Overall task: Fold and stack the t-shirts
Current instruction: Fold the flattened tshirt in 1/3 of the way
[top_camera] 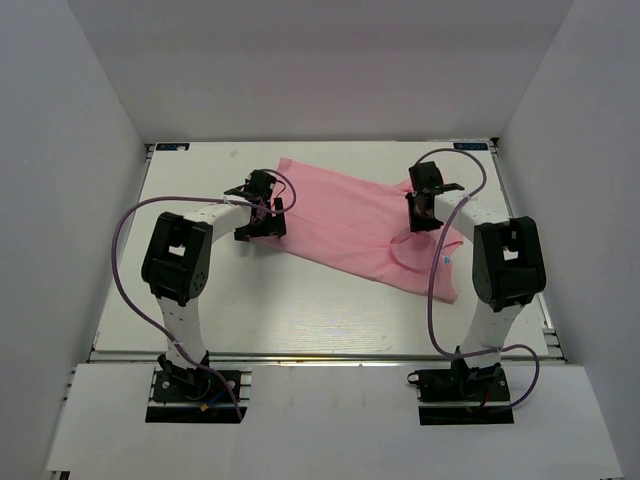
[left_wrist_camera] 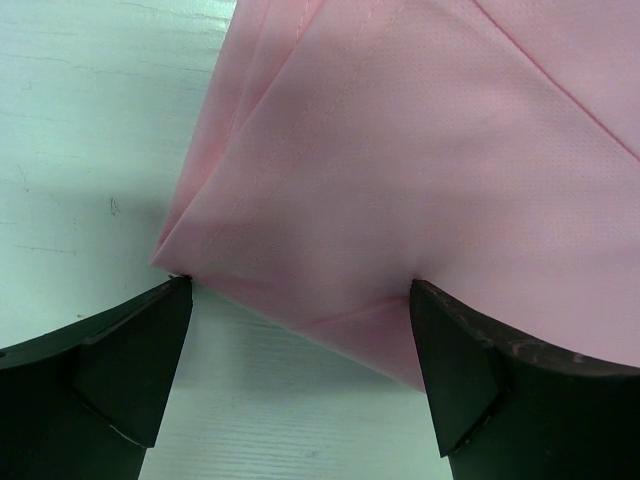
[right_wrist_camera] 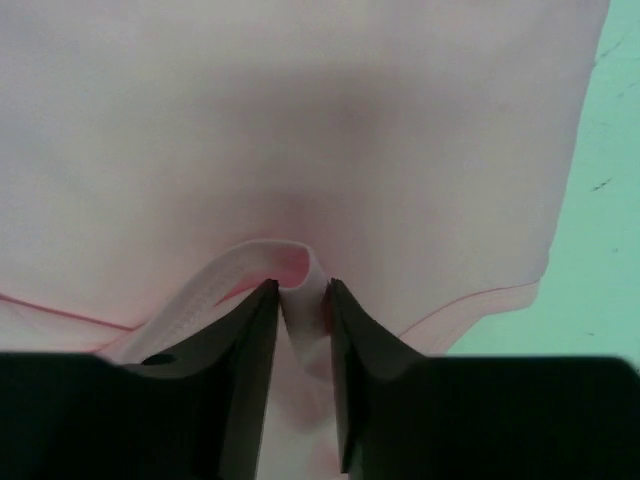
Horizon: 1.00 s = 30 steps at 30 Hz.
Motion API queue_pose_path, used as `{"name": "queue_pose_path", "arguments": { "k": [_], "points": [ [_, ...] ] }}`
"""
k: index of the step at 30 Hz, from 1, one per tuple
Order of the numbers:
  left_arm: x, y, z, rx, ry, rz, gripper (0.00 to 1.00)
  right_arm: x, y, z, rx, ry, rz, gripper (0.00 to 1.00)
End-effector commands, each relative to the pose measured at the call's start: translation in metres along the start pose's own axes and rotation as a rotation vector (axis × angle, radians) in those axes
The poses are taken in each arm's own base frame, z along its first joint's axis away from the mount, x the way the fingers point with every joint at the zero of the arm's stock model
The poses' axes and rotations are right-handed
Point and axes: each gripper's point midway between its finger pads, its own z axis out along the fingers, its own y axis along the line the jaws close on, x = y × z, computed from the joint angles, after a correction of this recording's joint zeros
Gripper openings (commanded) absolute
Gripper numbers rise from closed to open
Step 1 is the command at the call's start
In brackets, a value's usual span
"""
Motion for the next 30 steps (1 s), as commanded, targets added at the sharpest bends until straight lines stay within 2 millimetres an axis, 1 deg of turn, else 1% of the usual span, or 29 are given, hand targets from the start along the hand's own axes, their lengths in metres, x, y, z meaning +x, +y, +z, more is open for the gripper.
{"name": "queue_pose_path", "arguments": {
  "k": [1,2,3,4,6,7,8,9,10,11,13,14,15,17,18,19,21,22,23,24,25,26,28,30],
  "points": [
    [-0.006,0.008,-0.011,-0.018,-0.028,-0.001,1.0,-0.018,-0.001,-0.004,-0.007,-0.038,0.006,0.29],
    [-0.006,0.008,-0.011,-0.018,-0.028,-0.001,1.0,-0.02,-0.002,-0.004,-0.003,-0.046,0.021,0.14],
    [-0.002,0.01,-0.009,-0.022,-0.019,0.001,1.0,-0.022,-0.005,-0.004,0.01,-0.05,0.03,0.06],
    [-0.002,0.01,-0.009,-0.022,-0.019,0.001,1.0,-0.024,-0.008,-0.004,0.021,-0.056,0.034,0.04],
    [-0.003,0.011,-0.009,-0.03,-0.023,0.001,1.0,-0.032,-0.017,-0.009,0.053,-0.076,0.05,0.04],
    [0.001,0.012,-0.008,-0.034,-0.015,0.003,1.0,-0.035,-0.022,-0.009,0.061,-0.078,0.058,0.0],
    [0.0,0.016,-0.008,-0.038,-0.015,-0.005,1.0,-0.043,-0.03,-0.012,0.074,-0.093,0.072,0.0],
    [0.003,0.019,-0.006,-0.052,-0.011,-0.003,1.0,-0.043,-0.036,-0.012,0.091,-0.089,0.079,0.0],
    [0.002,0.021,-0.006,-0.06,-0.014,-0.003,1.0,-0.048,-0.039,-0.016,0.095,-0.101,0.081,0.0],
    [0.004,0.023,-0.007,-0.075,-0.011,-0.001,1.0,-0.049,-0.049,-0.016,0.105,-0.102,0.098,0.0],
    [0.003,0.025,-0.006,-0.085,-0.015,-0.01,1.0,-0.047,-0.059,-0.017,0.116,-0.09,0.112,0.0],
    [0.003,0.025,-0.006,-0.085,-0.016,-0.01,1.0,-0.045,-0.06,-0.016,0.116,-0.085,0.115,0.0],
    [0.009,0.027,-0.003,-0.092,0.001,-0.006,1.0,-0.044,-0.067,-0.017,0.124,-0.082,0.132,0.0],
    [0.009,0.027,-0.003,-0.092,0.001,-0.006,1.0,-0.035,-0.07,-0.014,0.124,-0.066,0.139,0.0],
    [0.009,0.027,-0.003,-0.092,0.001,-0.006,1.0,-0.03,-0.075,-0.012,0.129,-0.048,0.153,0.0],
    [0.009,0.027,-0.003,-0.092,0.001,-0.006,1.0,-0.025,-0.075,-0.008,0.125,-0.03,0.155,0.0],
    [0.008,0.028,-0.003,-0.102,-0.004,-0.015,1.0,-0.021,-0.078,-0.004,0.121,-0.015,0.162,0.0],
    [0.011,0.028,0.0,-0.105,0.004,-0.012,1.0,-0.018,-0.077,0.001,0.114,-0.004,0.158,0.07],
    [0.011,0.028,0.0,-0.105,0.004,-0.012,1.0,-0.019,-0.077,0.002,0.108,-0.005,0.146,0.17],
    [0.009,0.027,0.002,-0.105,0.003,-0.013,1.0,-0.019,-0.076,0.004,0.096,-0.008,0.144,0.39],
    [0.006,0.027,0.0,-0.104,0.002,-0.013,1.0,-0.024,-0.075,0.005,0.092,-0.026,0.145,0.49],
    [0.006,0.027,0.0,-0.104,0.002,-0.013,1.0,-0.024,-0.074,0.006,0.075,-0.027,0.137,0.61],
    [0.007,0.023,0.0,-0.1,0.001,-0.014,1.0,-0.027,-0.074,0.005,0.066,-0.034,0.136,0.67],
    [0.005,0.022,0.0,-0.096,-0.007,-0.016,1.0,-0.033,-0.077,-0.002,0.065,-0.057,0.143,0.75]
  ]
}}
